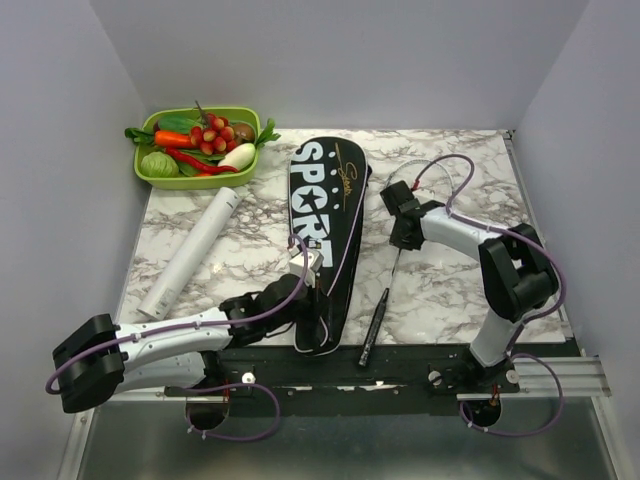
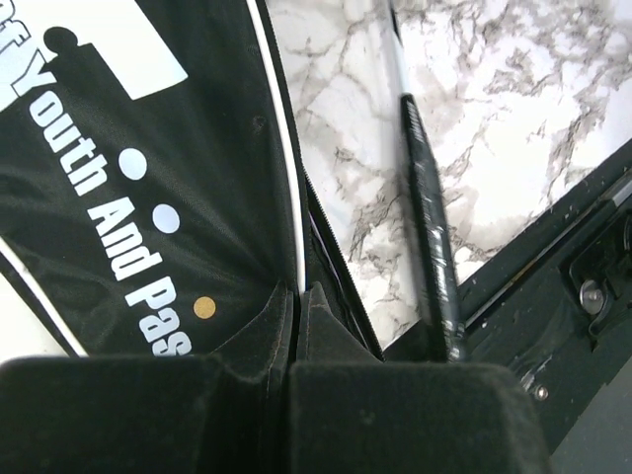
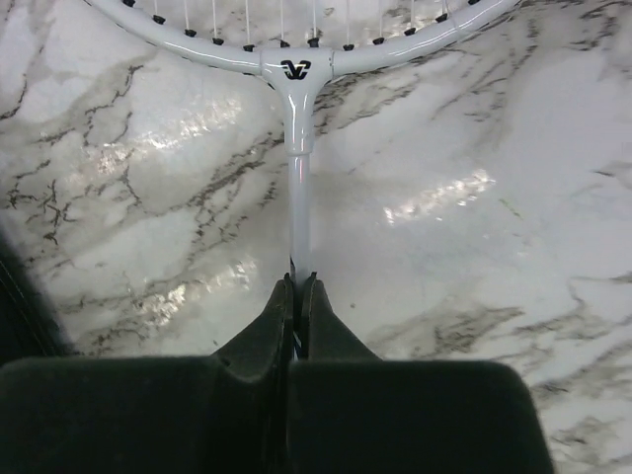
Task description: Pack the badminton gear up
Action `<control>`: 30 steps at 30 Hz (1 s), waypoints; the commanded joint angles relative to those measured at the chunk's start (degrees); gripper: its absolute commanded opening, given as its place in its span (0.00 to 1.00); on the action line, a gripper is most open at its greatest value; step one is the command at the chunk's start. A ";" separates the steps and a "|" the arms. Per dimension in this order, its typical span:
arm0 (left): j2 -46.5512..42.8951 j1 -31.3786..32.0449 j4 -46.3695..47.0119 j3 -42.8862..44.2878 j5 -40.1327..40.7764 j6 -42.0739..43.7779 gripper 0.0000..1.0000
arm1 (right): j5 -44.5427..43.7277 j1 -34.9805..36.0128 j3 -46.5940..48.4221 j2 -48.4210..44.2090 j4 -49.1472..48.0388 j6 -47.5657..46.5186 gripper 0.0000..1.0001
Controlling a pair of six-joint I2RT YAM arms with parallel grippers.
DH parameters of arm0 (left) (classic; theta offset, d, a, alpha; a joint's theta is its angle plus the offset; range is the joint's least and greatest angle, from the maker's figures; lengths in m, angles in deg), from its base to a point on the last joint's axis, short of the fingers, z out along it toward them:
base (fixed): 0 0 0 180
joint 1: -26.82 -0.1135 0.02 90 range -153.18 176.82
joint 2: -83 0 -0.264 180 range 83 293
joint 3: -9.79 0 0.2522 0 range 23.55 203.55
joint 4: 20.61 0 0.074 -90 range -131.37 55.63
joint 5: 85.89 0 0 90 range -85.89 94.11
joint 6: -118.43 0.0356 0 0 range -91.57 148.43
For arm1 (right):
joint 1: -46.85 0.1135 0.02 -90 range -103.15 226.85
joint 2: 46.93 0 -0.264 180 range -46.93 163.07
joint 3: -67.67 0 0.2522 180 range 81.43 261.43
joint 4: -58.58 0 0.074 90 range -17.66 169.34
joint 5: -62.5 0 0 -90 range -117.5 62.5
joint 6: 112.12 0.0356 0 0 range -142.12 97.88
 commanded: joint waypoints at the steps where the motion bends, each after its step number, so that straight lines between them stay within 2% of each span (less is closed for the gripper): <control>1: -0.62 -2.37 -0.94 4.81 -0.87 1.63 0.00 | -5.57 -0.18 0.24 -8.18 6.79 -4.77 0.01; 4: -1.50 -5.62 -2.18 5.69 -1.39 1.63 0.00 | -6.11 -0.09 -1.16 -14.24 10.05 -6.70 0.00; 9: -1.59 -10.63 -3.50 7.36 -2.36 2.94 0.00 | 0.48 0.35 -5.20 -24.34 13.56 -10.73 0.00; 13: 0.95 -14.76 -2.10 9.21 -4.46 3.56 0.00 | 4.00 2.45 -7.05 -28.40 16.20 -12.41 0.01; 20: 4.47 -16.71 1.51 12.20 -7.02 3.12 0.00 | 3.39 9.75 -5.73 -28.84 24.37 -11.63 0.01; 24: 4.92 -16.71 1.69 13.34 -6.41 2.77 0.00 | 8.39 11.07 -8.01 -30.60 22.36 -12.59 0.01; 30: 3.78 -16.71 1.42 13.69 -5.70 2.86 0.00 | 10.41 13.53 -9.78 -29.91 20.95 -11.98 0.01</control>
